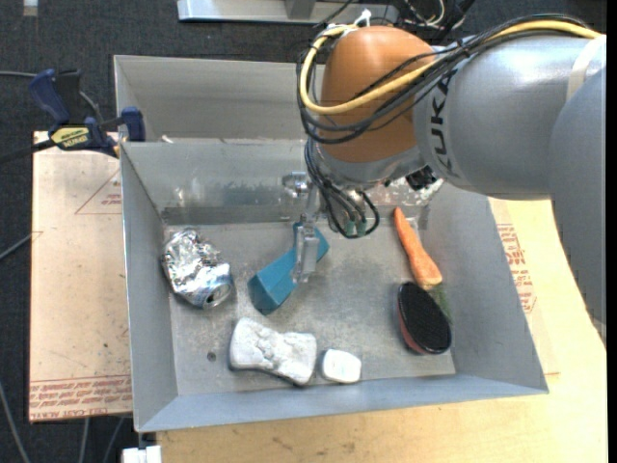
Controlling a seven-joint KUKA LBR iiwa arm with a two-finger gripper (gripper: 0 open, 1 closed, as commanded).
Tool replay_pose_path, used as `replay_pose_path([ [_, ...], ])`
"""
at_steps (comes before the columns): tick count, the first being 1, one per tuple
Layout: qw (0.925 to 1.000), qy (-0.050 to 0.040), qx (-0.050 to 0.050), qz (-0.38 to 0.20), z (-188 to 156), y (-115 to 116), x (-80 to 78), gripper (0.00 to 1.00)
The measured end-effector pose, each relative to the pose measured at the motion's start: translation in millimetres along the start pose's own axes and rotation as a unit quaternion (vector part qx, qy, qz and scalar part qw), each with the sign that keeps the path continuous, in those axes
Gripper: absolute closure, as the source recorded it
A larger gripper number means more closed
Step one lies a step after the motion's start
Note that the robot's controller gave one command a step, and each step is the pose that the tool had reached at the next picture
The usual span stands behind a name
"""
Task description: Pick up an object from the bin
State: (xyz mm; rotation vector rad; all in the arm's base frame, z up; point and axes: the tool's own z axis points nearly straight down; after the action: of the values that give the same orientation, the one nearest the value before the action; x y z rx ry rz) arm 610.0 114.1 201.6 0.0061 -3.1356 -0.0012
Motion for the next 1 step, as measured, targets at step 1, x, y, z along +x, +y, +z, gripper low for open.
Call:
replay_pose_path([
  [1, 1.0, -0.0035, 0.0, 0.001, -4.9, -0.4, -1.2, 0.0],
])
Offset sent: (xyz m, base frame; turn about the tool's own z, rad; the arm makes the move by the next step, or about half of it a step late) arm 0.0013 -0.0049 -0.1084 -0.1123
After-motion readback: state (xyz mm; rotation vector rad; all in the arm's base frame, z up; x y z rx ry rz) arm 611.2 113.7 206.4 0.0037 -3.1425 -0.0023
